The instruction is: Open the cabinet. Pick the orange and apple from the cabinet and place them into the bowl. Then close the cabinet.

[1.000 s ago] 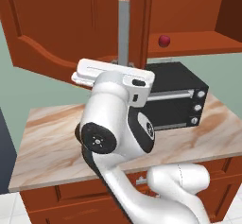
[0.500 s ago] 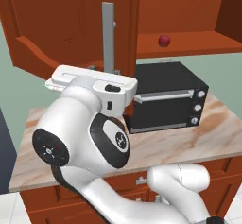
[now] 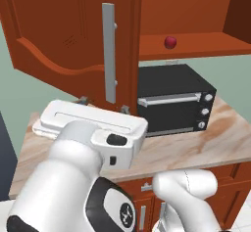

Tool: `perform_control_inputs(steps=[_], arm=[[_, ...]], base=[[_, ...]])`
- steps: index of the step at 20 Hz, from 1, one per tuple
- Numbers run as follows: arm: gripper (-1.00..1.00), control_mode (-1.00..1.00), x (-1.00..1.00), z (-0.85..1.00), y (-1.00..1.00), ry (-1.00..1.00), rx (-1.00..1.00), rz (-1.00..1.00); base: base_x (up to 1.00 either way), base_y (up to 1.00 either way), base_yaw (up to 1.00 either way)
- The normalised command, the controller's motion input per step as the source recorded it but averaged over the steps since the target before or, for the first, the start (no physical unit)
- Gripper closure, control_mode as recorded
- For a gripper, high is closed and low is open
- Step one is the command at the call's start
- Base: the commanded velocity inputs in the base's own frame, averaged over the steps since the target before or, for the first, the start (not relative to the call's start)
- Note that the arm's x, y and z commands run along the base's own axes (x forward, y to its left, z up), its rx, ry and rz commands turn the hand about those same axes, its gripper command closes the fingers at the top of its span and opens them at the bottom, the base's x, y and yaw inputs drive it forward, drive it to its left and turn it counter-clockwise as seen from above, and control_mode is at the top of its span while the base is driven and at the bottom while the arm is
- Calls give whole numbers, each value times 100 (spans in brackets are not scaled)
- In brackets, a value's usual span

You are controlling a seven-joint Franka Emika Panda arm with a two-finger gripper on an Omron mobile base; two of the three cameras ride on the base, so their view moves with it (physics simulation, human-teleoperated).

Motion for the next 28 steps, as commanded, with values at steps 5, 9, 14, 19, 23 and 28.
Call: perform_control_inputs(steps=[5,9,14,19,23,28], arm=[[-100,-100,-90,0,-68,0,15,-2],[-100,-100,-37,0,-100,0,18,2],[-100,-100,-4,0,-100,0,22,12],[-100,-100,0,0,-97,-1,25,29],[-100,-100,0,0,-75,-2,14,38],[-100,-100,7,-3,-40,0,5,47]], base=[[0,0,0],[0,0,0],[0,0,0],[0,0,0],[0,0,0],[0,0,0]])
